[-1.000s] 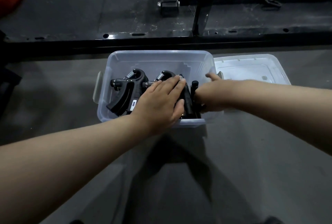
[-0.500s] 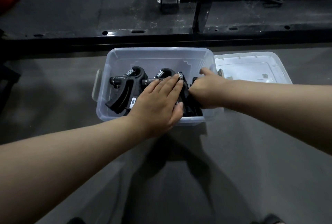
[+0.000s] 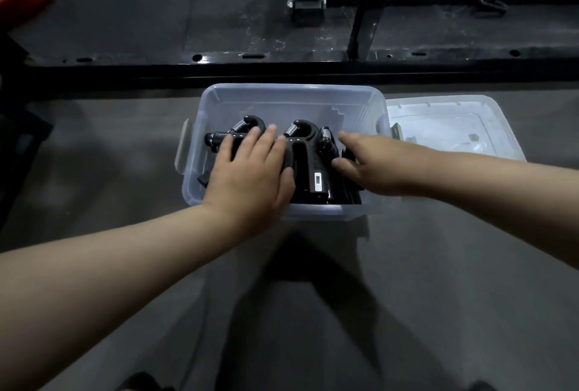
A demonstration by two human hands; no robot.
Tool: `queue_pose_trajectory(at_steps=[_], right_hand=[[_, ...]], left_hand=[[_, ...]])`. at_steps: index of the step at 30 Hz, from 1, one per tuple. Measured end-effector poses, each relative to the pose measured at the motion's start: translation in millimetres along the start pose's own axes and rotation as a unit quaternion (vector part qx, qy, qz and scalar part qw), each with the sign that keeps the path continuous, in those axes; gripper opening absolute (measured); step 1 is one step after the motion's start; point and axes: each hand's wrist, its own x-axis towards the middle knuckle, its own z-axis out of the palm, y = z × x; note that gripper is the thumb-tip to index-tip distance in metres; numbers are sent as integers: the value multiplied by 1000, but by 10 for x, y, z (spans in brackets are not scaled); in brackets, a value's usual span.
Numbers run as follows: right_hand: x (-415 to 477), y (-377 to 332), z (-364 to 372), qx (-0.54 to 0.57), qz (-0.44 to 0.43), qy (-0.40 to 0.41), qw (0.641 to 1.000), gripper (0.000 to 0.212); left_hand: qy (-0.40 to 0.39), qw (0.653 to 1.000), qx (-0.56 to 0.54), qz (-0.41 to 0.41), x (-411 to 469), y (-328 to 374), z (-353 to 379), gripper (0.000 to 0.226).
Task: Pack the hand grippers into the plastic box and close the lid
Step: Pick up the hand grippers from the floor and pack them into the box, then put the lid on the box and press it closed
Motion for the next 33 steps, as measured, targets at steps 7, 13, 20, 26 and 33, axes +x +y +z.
queue_pose_trajectory(at_steps=[7,13,20,26,33], right_hand=[[-69,-61,181,77,37,-70,994,63],[-108,-286,244,216,9,20,976,72],[-123,-268,486,197,10,79,977,79],[-291,182,275,93,-102,250,958,43],[-18,1100,310,250,153,324,900,28]], left_hand=[[-55,998,-5,-43,-32,30,77,81],[-45,998,-20,-50,-29,15,62,82],[-29,999,-8,-36,-12,33,25,76],[-2,1000,-28,-9,133,178,5,67],[-12,1000,-10,-3,170,207,69,66]])
